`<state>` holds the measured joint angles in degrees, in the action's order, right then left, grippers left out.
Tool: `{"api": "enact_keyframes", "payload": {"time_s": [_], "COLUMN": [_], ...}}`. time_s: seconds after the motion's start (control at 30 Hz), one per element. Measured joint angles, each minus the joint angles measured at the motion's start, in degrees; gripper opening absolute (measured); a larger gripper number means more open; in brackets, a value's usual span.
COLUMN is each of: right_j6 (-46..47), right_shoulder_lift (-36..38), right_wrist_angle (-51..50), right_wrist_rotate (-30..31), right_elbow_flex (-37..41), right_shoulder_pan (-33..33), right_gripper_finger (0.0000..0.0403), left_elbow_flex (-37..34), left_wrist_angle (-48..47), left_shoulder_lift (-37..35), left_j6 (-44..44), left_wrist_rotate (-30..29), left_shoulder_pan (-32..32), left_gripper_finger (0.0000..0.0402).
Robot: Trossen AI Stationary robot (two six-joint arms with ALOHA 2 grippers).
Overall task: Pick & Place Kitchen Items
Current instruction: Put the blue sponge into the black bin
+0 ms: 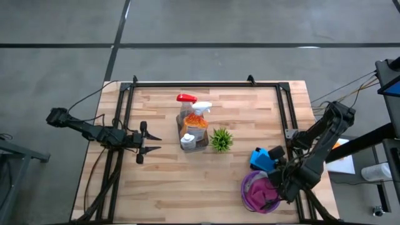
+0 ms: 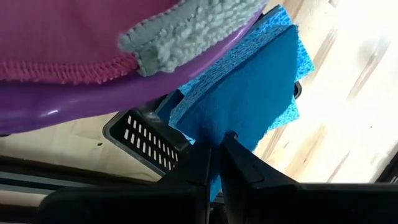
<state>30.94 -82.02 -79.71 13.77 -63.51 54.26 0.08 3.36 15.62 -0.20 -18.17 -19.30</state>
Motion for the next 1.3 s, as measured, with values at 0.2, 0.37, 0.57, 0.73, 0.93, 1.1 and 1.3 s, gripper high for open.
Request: {"api": "enact_keyframes", "payload": {"time_s": [0.2,0.37,0.57,0.73,0.93,1.1,1.3], "right_j6": [1.5,5.1,6.4,9.3,11.6,12.6,12.8], "right_shoulder_lift": [-1.1,-1.9,-2.7,-2.6,-2.4,-2.9,-3.6], "right_wrist_angle": [-0.2,-2.0,-2.0,-2.2,-2.4,-2.4,-2.4], "right_wrist_rotate": [-1.2,-3.5,-6.4,-8.5,-9.1,-9.0,-8.5], "right_elbow_flex": [0.0,0.0,0.0,-0.7,-2.2,-3.4,-3.5], "right_shoulder_pan": [0.0,0.0,0.3,1.5,3.1,3.3,3.4], "right_gripper_finger": [0.0028,0.011,0.0223,0.0276,0.0288,0.0288,0.0288], "left_elbow_flex": [0.0,0.0,0.0,0.0,0.0,0.0,0.0], "left_wrist_angle": [0.0,0.0,0.0,0.0,0.0,0.0,0.0], "left_shoulder_lift": [0.0,0.0,0.0,0.0,0.0,0.0,0.0], "left_j6": [-0.1,-0.1,0.0,0.2,0.2,0.2,0.1], "left_wrist_rotate": [0.0,0.0,0.0,0.0,0.0,0.0,0.0], "left_shoulder_pan": [0.0,0.0,0.0,0.0,0.0,0.0,0.0], "left_gripper_finger": [0.0162,0.0162,0.0162,0.0162,0.0163,0.0163,0.0163]}}
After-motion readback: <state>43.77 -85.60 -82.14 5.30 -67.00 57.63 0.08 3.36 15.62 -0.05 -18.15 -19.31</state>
